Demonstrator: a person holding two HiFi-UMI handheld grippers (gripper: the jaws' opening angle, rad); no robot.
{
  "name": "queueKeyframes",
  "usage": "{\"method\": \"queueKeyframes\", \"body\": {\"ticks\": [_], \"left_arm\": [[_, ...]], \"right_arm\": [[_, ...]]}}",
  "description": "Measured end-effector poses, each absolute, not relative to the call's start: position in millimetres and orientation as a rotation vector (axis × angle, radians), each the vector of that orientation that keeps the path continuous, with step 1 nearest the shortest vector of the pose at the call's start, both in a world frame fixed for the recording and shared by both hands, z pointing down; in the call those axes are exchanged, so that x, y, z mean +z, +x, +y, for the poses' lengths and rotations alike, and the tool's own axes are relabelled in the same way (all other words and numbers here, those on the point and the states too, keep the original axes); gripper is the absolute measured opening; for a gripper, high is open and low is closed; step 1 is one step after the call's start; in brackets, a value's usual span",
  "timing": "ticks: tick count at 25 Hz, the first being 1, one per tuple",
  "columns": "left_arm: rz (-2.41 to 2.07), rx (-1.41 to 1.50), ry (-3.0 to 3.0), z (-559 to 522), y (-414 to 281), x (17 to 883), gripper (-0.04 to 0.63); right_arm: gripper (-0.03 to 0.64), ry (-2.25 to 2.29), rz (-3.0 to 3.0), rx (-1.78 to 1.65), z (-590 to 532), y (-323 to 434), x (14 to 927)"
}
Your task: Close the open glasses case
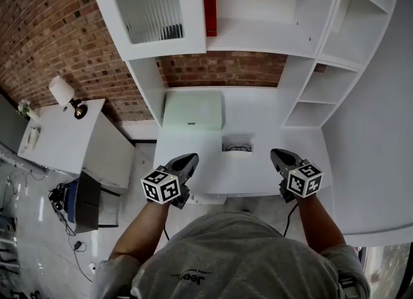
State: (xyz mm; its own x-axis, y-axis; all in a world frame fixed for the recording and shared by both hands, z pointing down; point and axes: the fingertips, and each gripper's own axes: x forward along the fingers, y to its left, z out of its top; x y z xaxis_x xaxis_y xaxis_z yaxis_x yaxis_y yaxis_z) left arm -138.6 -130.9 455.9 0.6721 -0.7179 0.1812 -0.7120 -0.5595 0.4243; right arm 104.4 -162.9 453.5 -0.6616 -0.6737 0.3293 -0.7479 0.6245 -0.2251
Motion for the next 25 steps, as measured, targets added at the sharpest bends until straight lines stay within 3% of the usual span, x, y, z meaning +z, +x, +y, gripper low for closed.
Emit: {"method": "queueKeyframes", "body": {"ticks": [14,25], "left_arm": [[-1.303,-0.031,2.286,-212,-75,463,-0.003],[-1.181,0.028,2.337,-246,-109,486,-0.004]], "right_arm": [[0.006,0.929,-2.697,0.525,-268,160,467],[0.007,1.057,-2.630,0.541,-287,131,488]]}}
